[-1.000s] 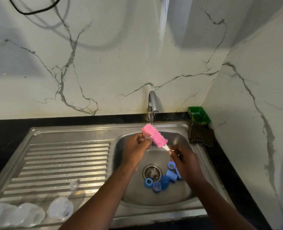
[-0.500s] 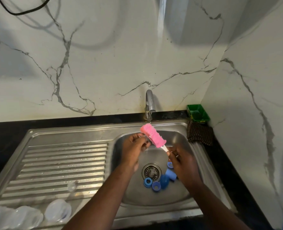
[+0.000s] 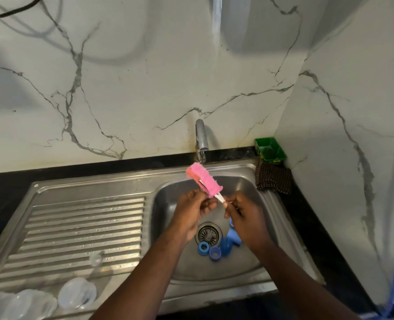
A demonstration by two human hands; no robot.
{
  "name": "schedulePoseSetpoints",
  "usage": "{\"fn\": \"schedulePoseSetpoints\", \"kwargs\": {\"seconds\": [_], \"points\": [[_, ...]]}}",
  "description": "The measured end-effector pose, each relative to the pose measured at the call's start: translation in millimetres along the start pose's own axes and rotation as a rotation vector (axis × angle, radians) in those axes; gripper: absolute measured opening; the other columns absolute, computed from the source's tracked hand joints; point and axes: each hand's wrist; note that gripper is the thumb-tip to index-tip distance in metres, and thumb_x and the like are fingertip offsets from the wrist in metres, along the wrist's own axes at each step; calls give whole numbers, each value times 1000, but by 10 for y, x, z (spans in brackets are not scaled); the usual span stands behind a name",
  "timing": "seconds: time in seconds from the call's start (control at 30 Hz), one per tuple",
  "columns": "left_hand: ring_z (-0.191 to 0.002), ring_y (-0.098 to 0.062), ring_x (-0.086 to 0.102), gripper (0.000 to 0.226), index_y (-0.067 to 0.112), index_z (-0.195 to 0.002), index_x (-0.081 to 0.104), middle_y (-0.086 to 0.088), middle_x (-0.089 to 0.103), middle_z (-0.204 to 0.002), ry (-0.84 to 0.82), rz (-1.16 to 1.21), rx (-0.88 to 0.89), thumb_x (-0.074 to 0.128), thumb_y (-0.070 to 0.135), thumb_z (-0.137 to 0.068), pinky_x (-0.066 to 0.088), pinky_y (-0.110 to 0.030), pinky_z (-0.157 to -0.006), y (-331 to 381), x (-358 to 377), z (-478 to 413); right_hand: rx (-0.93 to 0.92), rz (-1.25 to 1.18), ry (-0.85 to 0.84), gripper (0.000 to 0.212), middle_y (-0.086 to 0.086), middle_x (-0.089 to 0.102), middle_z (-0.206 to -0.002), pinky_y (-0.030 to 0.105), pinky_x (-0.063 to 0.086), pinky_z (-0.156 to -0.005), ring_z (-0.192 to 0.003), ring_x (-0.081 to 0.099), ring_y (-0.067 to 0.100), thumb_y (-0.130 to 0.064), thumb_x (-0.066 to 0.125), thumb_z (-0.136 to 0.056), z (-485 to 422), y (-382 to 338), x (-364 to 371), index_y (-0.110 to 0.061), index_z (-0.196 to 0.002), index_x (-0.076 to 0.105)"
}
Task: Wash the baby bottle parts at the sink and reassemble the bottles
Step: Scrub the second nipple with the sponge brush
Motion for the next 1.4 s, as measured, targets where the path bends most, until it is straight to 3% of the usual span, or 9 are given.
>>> {"fn": "schedulePoseSetpoints", "kwargs": {"seconds": [0.17,0.3,0.4,0.6,0.8,0.97,1.13,1.27,1.4], "points": [[-89,-18,75,16,-3,-109,66,-17,75,-100,33,248,-58,58,0,-96,61,-26,-75,104,-13,-9,49,-60,-15,16,-13,64,-70,23,50,-63,-64,60,4,-10,62,-95,117,118,-58,-26,-91,61],[-95,-20,72,19,-4,-112,66,-18,75,-103,-24,123,-72,61,2,-95,59,-29,-86,25,58,67,60,-72,9,18,-14,63,-69,20,48,-62,-62,58,2,-10,62,-95,104,92,-38,-27,-87,59],[-89,-19,72,19,-3,-112,67,-16,75,-98,-61,36,-55,61,1,-95,60,-28,-82,12,92,105,46,-79,37,22,-12,63,-69,17,45,-58,-60,56,2,-13,61,-96,76,71,-45,-30,-83,57],[-100,-24,73,21,-4,-114,67,-18,74,-107,-25,91,-44,60,-1,-95,59,-30,-88,55,21,67,80,-167,4,16,2,63,-69,36,47,-58,-58,54,15,-15,60,-98,159,207,-111,-24,-85,59],[-103,-25,71,32,-8,-123,60,-20,73,-111,-27,97,-13,63,-4,-91,57,-34,-94,52,80,102,109,-220,3,19,2,62,-65,24,42,-51,-51,49,10,-13,56,-99,105,92,-92,-18,-81,56],[-111,-35,68,27,5,-119,60,-25,69,-117,-76,107,9,62,-3,-93,59,-36,-91,36,58,112,119,-231,-22,17,2,61,-63,24,41,-49,-49,47,10,-13,56,-100,137,151,-139,-11,-82,54],[-99,-30,73,29,7,-109,65,-16,74,-105,8,137,85,57,-14,-90,61,-36,-85,80,80,94,94,-219,-29,14,1,62,-64,22,41,-51,-51,49,8,-12,57,-99,127,171,-150,-12,-85,57],[-91,-25,74,32,5,-114,65,-17,75,-100,83,49,126,63,-13,-87,62,-31,-77,67,34,85,88,-255,-54,20,2,62,-65,25,41,-51,-51,48,8,-10,58,-98,182,240,-170,-22,-82,58],[-98,-24,73,23,5,-106,70,-13,76,-103,15,-143,115,64,-8,-88,61,-31,-80,-4,-42,76,67,-238,-69,22,3,61,-65,30,43,-58,-57,52,8,-11,58,-98,59,221,-162,-25,-81,57]]}}
Point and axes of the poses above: each hand's wrist, its own z-axis away from the middle knuckle, its own x-axis out of the palm, y = z × x
